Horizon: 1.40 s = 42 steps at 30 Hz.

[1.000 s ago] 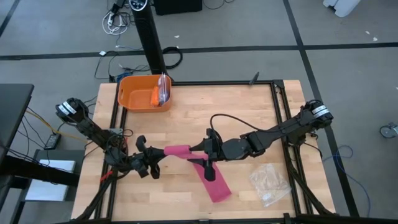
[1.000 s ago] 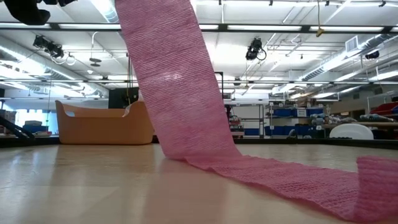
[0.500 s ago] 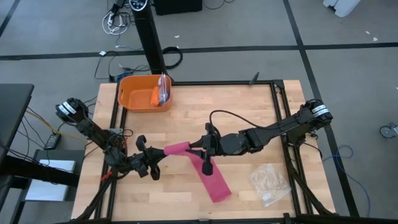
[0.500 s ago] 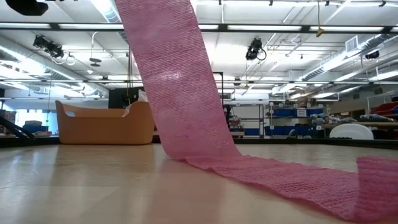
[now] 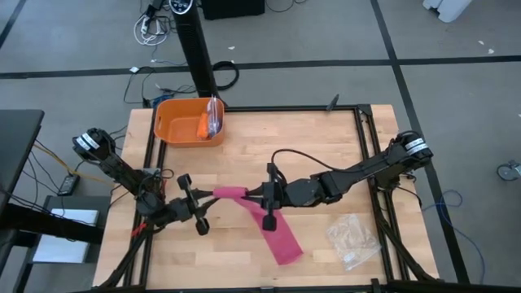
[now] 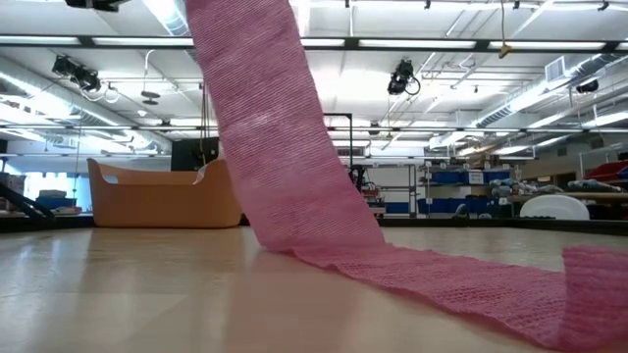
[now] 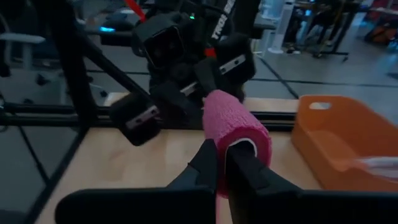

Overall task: Roll bandage
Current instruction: Roll the pink bandage

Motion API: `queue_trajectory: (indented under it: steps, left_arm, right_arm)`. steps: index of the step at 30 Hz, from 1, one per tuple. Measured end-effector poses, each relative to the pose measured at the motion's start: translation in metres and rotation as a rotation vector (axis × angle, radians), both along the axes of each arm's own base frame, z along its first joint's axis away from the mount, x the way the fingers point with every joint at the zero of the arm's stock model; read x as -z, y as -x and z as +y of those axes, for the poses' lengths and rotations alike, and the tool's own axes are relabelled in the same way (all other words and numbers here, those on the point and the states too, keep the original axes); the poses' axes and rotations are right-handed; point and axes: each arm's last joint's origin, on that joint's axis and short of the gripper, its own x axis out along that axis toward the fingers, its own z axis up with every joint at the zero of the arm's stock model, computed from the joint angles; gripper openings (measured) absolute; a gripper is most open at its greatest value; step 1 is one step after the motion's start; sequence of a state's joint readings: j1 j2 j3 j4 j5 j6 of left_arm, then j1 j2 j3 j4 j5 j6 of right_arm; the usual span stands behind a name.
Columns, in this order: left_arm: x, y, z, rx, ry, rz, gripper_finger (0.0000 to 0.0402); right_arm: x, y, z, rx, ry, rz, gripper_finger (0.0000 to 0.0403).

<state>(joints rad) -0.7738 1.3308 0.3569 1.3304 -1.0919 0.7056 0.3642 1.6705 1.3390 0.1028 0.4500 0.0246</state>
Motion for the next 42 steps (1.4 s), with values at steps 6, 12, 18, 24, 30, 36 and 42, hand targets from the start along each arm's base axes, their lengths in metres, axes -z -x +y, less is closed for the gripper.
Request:
queue_trajectory:
  steps: [6, 12, 18, 24, 30, 36, 42]
  left_arm:
    - [0.003, 0.000, 0.000, 0.014, 0.131, -0.029, 0.0123]
    - [0.002, 0.000, -0.001, 0.065, 0.184, -0.062, 0.0144]
    - [-0.010, 0.002, 0.002, 0.266, 0.278, -0.213, 0.0146]
    - [-0.007, -0.008, 0.020, 0.537, 0.464, -0.288, 0.0146]
    - [-0.019, -0.019, 0.019, 0.510, 0.367, -0.298, 0.0146]
    - [-0.034, -0.026, 0.007, 0.490, 0.189, -0.263, 0.0142]
    - [-0.042, -0.030, 0.002, 0.473, 0.124, -0.237, 0.0141]
  right_arm:
    - [-0.012, 0.012, -0.001, 0.053, 0.055, -0.003, 0.0010]
    - [-0.015, 0.019, 0.003, 0.074, 0.112, 0.016, 0.0010]
    - [-0.019, 0.029, 0.015, 0.019, 0.184, 0.031, 0.0010]
    - [-0.035, 0.043, 0.022, -0.051, 0.241, -0.014, 0.0010]
    - [-0.050, 0.051, 0.019, -0.211, 0.220, -0.075, 0.0010]
    - [-0.054, 0.053, 0.017, -0.240, 0.190, -0.094, 0.0011]
    - [-0.055, 0.051, 0.013, -0.220, 0.144, -0.095, 0.0011]
